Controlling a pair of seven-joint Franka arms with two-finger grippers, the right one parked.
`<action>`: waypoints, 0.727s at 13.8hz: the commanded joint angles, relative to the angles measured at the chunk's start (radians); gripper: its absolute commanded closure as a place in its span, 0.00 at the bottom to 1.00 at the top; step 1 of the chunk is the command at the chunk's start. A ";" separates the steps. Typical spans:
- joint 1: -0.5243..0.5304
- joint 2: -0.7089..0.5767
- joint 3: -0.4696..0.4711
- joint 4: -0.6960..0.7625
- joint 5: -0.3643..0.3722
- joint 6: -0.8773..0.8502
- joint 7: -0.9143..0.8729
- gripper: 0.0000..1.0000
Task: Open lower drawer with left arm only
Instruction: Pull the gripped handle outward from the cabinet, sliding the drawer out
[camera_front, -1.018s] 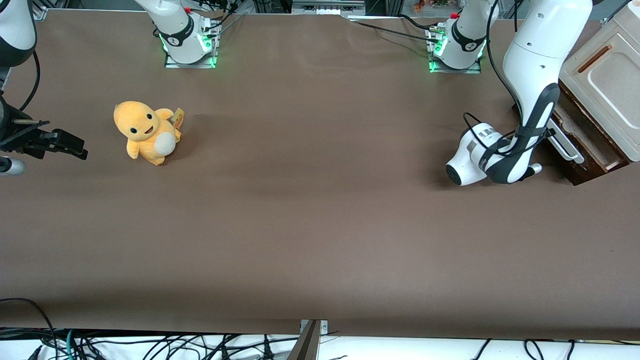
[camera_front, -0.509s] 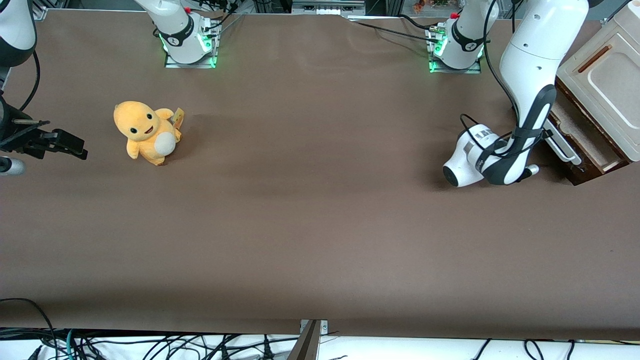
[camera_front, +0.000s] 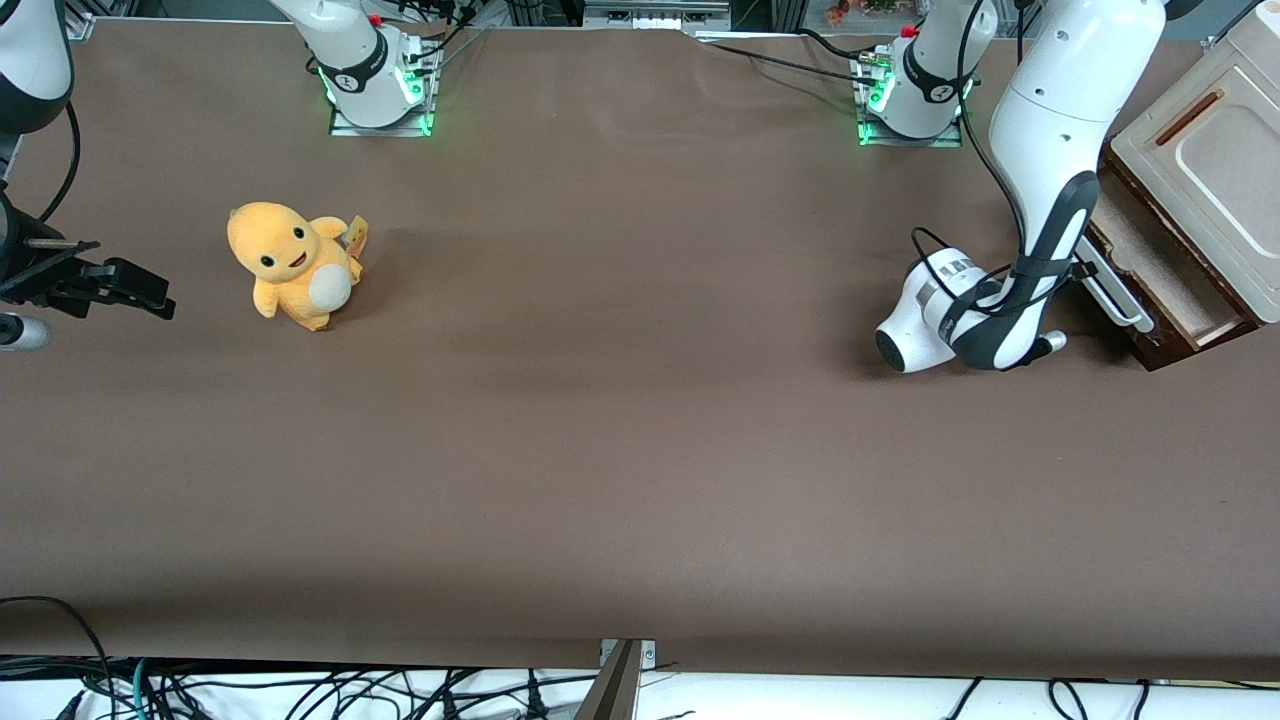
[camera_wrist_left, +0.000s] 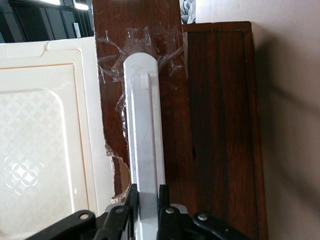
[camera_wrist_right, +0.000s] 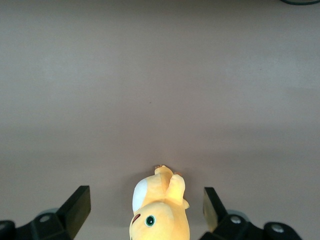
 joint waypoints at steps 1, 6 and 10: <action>-0.015 0.013 0.000 0.031 -0.051 -0.019 0.030 0.98; -0.035 0.015 0.000 0.058 -0.063 -0.039 0.040 0.98; -0.035 0.028 0.000 0.069 -0.071 -0.056 0.036 0.98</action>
